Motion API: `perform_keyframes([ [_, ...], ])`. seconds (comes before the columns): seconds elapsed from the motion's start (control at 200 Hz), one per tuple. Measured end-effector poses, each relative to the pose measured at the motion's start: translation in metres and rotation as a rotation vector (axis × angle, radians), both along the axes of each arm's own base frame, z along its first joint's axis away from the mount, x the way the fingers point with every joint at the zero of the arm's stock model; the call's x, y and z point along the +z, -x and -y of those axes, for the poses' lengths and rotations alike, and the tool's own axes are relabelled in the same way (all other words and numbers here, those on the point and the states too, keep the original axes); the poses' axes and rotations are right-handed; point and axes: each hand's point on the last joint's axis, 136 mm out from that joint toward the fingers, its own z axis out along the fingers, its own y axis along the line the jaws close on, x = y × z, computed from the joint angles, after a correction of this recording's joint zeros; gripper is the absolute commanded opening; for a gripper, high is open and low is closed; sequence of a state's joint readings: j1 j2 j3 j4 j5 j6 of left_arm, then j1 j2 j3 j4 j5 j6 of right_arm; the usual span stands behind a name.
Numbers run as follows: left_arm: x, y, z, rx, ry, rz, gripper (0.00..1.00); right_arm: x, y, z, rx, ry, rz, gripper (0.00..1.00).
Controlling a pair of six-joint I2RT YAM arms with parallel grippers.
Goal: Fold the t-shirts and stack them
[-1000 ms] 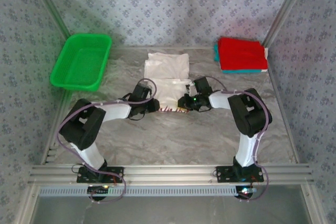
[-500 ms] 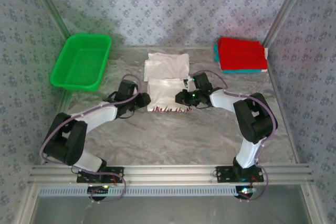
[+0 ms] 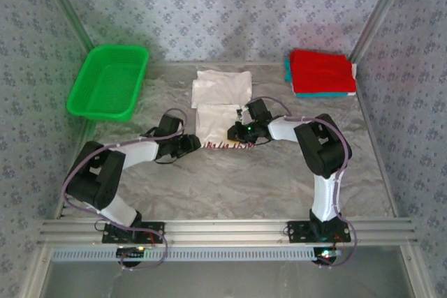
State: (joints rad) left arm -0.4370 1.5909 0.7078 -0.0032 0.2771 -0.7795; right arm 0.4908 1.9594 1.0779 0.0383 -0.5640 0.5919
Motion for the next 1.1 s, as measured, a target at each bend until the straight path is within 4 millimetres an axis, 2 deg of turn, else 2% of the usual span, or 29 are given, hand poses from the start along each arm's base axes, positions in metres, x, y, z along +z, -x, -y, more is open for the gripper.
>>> perform_keyframes([
  [0.525,-0.001,-0.005,0.006,0.005,-0.047,-0.095,0.47,-0.001,-0.001,0.0,-0.007,-0.017,0.013,0.14],
  [0.76,0.003,-0.018,0.034,-0.044,-0.044,-0.09,0.47,-0.001,-0.001,-0.001,-0.012,-0.026,0.01,0.14],
  [0.894,0.001,-0.019,0.036,-0.048,-0.05,-0.102,0.47,-0.001,-0.001,0.0,-0.012,-0.031,0.012,0.14],
  [1.019,0.0,-0.02,0.034,-0.035,-0.058,-0.109,0.36,-0.001,-0.001,0.0,-0.01,-0.041,0.017,0.14],
  [1.099,-0.002,-0.019,0.031,-0.028,-0.077,-0.111,0.26,-0.001,0.0,0.001,-0.008,-0.048,0.02,0.14],
])
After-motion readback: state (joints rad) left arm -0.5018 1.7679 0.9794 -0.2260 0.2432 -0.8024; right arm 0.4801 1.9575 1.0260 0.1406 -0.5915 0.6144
